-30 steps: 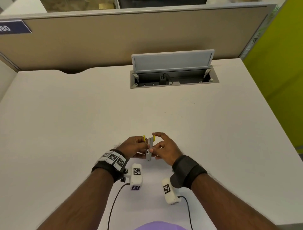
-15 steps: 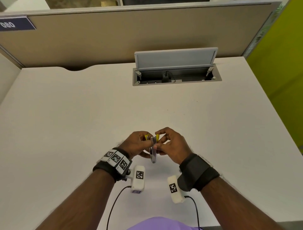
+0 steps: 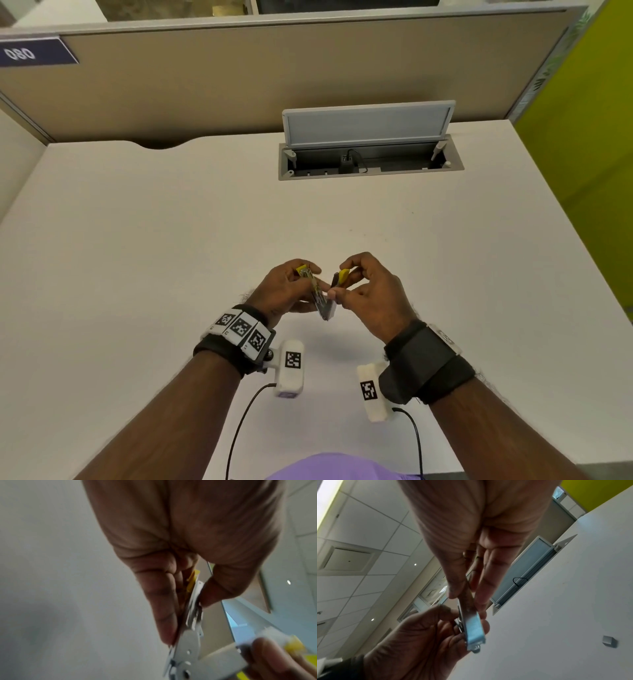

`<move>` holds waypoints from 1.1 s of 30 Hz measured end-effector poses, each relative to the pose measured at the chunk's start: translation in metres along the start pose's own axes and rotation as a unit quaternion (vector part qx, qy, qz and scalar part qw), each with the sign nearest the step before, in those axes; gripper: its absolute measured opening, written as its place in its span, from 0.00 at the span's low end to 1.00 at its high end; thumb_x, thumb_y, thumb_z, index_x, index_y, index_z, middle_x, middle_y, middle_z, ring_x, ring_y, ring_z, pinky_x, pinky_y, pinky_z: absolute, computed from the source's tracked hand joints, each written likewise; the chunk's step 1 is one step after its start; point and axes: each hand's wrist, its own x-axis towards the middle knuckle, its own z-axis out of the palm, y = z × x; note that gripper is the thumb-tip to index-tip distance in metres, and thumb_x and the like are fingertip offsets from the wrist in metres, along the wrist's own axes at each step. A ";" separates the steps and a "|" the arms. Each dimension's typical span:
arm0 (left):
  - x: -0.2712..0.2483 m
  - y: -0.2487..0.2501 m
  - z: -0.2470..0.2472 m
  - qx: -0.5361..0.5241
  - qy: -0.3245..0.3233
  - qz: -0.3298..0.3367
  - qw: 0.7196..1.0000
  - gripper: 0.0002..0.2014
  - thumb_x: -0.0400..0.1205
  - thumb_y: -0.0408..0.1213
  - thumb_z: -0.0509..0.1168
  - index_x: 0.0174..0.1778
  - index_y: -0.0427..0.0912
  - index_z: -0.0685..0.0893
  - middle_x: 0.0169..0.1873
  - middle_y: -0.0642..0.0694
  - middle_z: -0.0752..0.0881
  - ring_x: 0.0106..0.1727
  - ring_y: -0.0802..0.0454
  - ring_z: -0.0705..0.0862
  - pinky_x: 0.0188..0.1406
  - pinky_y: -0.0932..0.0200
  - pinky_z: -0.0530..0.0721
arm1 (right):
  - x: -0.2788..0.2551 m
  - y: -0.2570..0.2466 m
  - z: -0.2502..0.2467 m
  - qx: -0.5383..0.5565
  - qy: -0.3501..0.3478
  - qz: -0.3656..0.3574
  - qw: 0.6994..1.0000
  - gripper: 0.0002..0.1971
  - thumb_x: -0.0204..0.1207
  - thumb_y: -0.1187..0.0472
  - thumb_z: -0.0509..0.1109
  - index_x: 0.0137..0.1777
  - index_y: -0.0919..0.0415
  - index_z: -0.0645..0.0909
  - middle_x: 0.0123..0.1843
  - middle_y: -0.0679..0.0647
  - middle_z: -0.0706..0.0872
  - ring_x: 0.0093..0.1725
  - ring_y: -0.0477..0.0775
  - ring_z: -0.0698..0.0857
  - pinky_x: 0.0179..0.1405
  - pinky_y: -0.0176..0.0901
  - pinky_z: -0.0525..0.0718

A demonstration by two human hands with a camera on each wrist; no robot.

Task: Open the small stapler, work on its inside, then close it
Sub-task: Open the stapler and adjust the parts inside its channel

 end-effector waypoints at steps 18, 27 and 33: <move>-0.012 0.002 -0.016 -0.284 -0.084 -0.024 0.955 0.14 0.79 0.27 0.61 0.60 0.38 0.83 0.43 0.44 0.93 0.45 0.49 0.92 0.39 0.63 0.90 | -0.038 -0.004 -0.013 -0.050 -0.130 -0.041 0.989 0.24 0.73 0.46 0.72 0.68 0.39 0.71 0.59 0.40 0.80 0.58 0.41 0.81 0.55 0.47 0.86; -0.016 0.007 -0.005 -0.228 -0.145 -0.040 0.962 0.12 0.77 0.30 0.65 0.54 0.39 0.89 0.40 0.44 0.92 0.44 0.51 0.92 0.43 0.63 0.89 | -0.009 -0.030 -0.009 -0.243 -0.070 -0.129 0.959 0.22 0.81 0.50 0.62 0.74 0.36 0.68 0.60 0.46 0.78 0.50 0.46 0.84 0.49 0.42 0.85; -0.017 0.009 -0.003 -0.202 -0.135 -0.035 0.969 0.11 0.78 0.30 0.62 0.54 0.36 0.85 0.37 0.46 0.92 0.46 0.49 0.92 0.37 0.65 0.89 | -0.007 -0.030 -0.009 -0.304 -0.064 -0.141 0.940 0.21 0.81 0.49 0.61 0.73 0.38 0.70 0.57 0.46 0.80 0.49 0.48 0.83 0.47 0.44 0.84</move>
